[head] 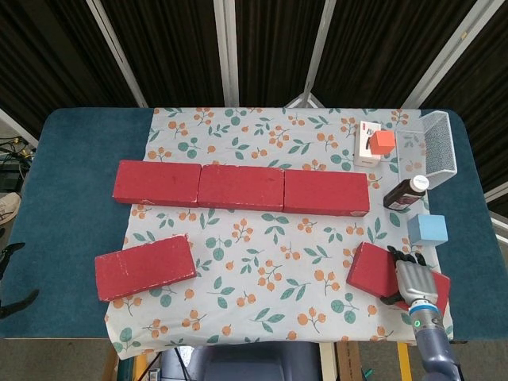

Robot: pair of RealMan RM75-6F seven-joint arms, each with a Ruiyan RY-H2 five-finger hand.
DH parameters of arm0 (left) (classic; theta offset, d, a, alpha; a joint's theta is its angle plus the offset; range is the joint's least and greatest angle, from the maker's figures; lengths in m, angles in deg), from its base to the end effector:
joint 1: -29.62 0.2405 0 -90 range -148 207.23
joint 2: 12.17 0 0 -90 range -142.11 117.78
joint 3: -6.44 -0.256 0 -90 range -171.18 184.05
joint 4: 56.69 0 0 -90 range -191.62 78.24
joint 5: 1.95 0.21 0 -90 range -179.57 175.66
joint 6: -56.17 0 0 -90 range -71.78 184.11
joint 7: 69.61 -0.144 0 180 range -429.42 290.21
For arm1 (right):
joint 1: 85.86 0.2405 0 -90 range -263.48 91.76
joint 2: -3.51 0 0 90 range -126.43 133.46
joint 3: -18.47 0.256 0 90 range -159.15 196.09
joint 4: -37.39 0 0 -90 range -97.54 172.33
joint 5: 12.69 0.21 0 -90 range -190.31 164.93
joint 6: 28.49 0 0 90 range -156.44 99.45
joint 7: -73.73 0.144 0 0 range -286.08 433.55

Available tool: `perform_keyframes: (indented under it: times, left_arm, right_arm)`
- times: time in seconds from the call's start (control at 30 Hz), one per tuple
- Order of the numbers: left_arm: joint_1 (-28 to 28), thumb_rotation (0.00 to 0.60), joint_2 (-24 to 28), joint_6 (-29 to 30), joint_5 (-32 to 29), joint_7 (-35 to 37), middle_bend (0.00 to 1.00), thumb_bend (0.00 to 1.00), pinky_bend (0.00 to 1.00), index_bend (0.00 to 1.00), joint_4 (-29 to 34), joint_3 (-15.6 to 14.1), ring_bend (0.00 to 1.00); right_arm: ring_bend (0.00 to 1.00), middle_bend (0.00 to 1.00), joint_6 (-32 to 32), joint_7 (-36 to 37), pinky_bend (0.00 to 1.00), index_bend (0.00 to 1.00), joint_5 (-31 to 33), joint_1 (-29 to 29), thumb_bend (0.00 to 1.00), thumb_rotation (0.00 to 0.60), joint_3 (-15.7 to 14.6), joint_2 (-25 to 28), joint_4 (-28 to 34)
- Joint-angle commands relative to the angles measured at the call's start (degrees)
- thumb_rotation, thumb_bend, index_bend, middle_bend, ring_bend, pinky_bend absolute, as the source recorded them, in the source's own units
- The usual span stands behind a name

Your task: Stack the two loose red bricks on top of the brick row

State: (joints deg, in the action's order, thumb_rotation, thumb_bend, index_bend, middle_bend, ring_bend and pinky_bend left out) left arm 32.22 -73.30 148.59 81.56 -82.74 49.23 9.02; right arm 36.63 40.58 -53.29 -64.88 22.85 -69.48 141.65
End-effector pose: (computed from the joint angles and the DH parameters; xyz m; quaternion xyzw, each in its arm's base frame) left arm -0.2891 0.1389 0.1748 -0.5433 -0.3899 -0.3549 0.6533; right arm -0.2930 -0.2266 0.0569 0.6041 -0.5534 0.1562 0.5517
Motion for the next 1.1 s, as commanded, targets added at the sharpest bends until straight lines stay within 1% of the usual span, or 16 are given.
perform_keyframes:
  times: [0.03, 0.07, 0.17, 0.27, 0.37, 0.5, 0.6, 0.63, 0.7, 0.77, 0.87, 1.0, 1.1]
  left_arm:
    - [0.0, 0.6, 0.0, 0.0, 0.0, 0.0, 0.01, 0.01, 0.13, 0.22, 0.0, 0.0, 0.04]
    - [0.0, 0.6, 0.0, 0.0, 0.0, 0.1, 0.01, 0.01, 0.13, 0.22, 0.0, 0.0, 0.04]
    - [0.0, 0.6, 0.1, -0.2, 0.0, 0.0, 0.01, 0.01, 0.13, 0.22, 0.0, -0.1, 0.04]
    - [0.0, 0.6, 0.2, -0.2, 0.1, 0.1, 0.01, 0.01, 0.14, 0.22, 0.1, -0.2, 0.04]
    - [0.0, 0.6, 0.2, -0.2, 0.1, 0.1, 0.01, 0.01, 0.14, 0.22, 0.2, -0.2, 0.04]
    - [-0.1, 0.6, 0.1, -0.4, 0.0, -0.1, 0.01, 0.01, 0.14, 0.22, 0.1, -0.1, 0.04]
    - [-0.3, 0.6, 0.0, -0.7, -0.3, -0.2, 0.01, 0.01, 0.14, 0.22, 0.0, -0.1, 0.04]
    - [-0.4, 0.6, 0.0, -0.9, -0.4, -0.3, 0.01, 0.01, 0.14, 0.22, 0.0, -0.1, 0.04]
    - [-0.5, 0.6, 0.0, -1.2, -0.8, -0.5, 0.01, 0.01, 0.14, 0.22, 0.0, 0.1, 0.04]
    - [-0.6, 0.6, -0.1, -1.3, -1.1, -0.7, 0.01, 0.01, 0.14, 0.22, 0.0, 0.2, 0.04]
    - [-0.7, 0.6, -0.2, -1.5, -1.5, -0.9, 0.01, 0.01, 0.14, 0.22, -0.1, 0.4, 0.04]
    - [-1.1, 0.6, -0.5, -2.0, -2.4, -1.5, 0.01, 0.01, 0.14, 0.22, -0.2, 0.7, 0.04]
    - [-1.4, 0.6, -0.7, -2.5, -3.0, -1.9, 0.01, 0.01, 0.14, 0.22, -0.3, 0.9, 0.04]
  right_arm:
    - [0.29, 0.33, 0.9, -0.2, 0.0, 0.19, 0.0, 0.1, 0.12, 0.6, -0.1, -0.4, -0.3]
    - [0.3, 0.35, 1.0, -0.4, 0.0, 0.22, 0.1, 0.3, 0.12, 0.6, -0.3, -0.4, -0.4]
    - [0.31, 0.38, 0.9, -1.0, 0.0, 0.32, 0.6, 0.6, 0.12, 0.6, -0.6, -0.2, -0.3]
    - [0.32, 0.38, 1.2, -0.3, 0.0, 0.38, 0.2, 0.7, 0.12, 0.6, -0.5, 0.2, -0.1]
    - [0.32, 0.38, 1.8, 1.6, 0.0, 0.39, -2.1, 0.5, 0.12, 0.6, 0.1, 2.4, 2.3]
    - [0.32, 0.38, 2.3, 2.2, 0.0, 0.39, -4.7, 1.4, 0.12, 0.6, 1.6, 7.3, 7.5]
    - [0.32, 0.38, 2.2, 0.1, 0.0, 0.39, -4.8, 3.6, 0.12, 0.6, 3.6, 10.8, 11.4]
    - [0.32, 0.38, 1.6, -0.9, 0.0, 0.39, -4.0, 5.1, 0.12, 0.6, 4.9, 12.1, 13.0]
    - [0.32, 0.38, -0.9, -2.6, 0.0, 0.39, 0.2, 8.8, 0.12, 0.6, 7.7, 14.4, 15.1]
    - [0.32, 0.38, -3.8, -4.0, 0.0, 0.39, 4.8, 12.8, 0.12, 0.6, 10.1, 15.5, 15.9]
    - [0.32, 0.38, -8.1, -5.8, 0.0, 0.39, 12.4, 19.0, 0.12, 0.6, 12.7, 16.3, 15.9]
    - [0.32, 0.38, -11.9, -8.2, 0.0, 0.39, 22.4, 27.6, 0.12, 0.6, 14.7, 15.3, 14.0]
    - [0.32, 0.38, -11.7, -9.3, 0.0, 0.39, 28.2, 33.6, 0.12, 0.6, 15.8, 12.4, 11.3]
